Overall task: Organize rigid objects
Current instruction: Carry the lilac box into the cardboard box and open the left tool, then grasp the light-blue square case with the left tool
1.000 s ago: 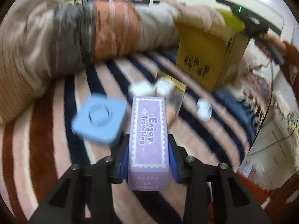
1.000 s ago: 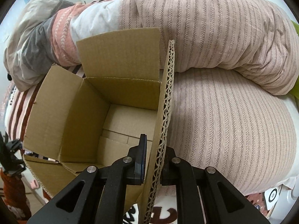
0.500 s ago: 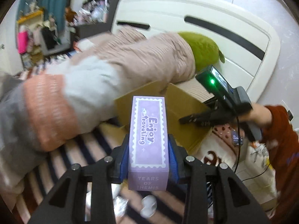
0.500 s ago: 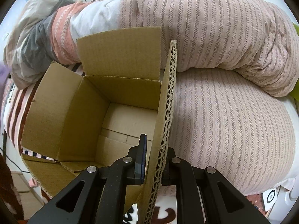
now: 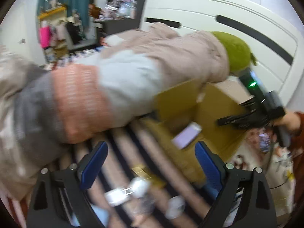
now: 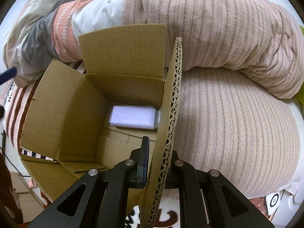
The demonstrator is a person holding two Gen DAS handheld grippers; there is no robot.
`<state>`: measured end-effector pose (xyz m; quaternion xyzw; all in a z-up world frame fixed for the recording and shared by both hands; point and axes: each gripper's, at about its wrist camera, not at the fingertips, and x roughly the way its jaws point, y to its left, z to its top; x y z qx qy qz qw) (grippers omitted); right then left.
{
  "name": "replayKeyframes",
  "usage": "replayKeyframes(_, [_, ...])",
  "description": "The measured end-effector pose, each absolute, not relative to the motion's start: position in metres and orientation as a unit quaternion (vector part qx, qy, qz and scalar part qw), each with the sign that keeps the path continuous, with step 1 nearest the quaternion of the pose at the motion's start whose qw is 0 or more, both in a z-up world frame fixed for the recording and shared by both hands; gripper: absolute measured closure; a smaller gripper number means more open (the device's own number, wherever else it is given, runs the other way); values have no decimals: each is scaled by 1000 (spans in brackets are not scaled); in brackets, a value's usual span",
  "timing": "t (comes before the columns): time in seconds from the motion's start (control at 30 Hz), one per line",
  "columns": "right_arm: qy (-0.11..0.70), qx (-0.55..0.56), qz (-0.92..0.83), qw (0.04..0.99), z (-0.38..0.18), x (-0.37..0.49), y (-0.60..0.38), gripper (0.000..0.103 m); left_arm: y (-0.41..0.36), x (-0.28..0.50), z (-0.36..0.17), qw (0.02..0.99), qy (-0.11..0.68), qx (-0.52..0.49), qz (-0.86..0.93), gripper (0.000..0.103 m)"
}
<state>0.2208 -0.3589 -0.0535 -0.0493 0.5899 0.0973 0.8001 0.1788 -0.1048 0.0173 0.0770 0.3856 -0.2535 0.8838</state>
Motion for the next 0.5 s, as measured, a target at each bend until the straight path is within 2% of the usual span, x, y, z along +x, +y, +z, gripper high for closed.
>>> replayKeyframes(0.23, [591, -51, 94, 800, -56, 222, -358, 97, -16, 157, -36, 882, 415, 90, -205, 12])
replayKeyframes(0.5, [593, -54, 91, 798, -58, 223, -355, 97, 26, 152, -133, 848, 490, 129, -153, 12])
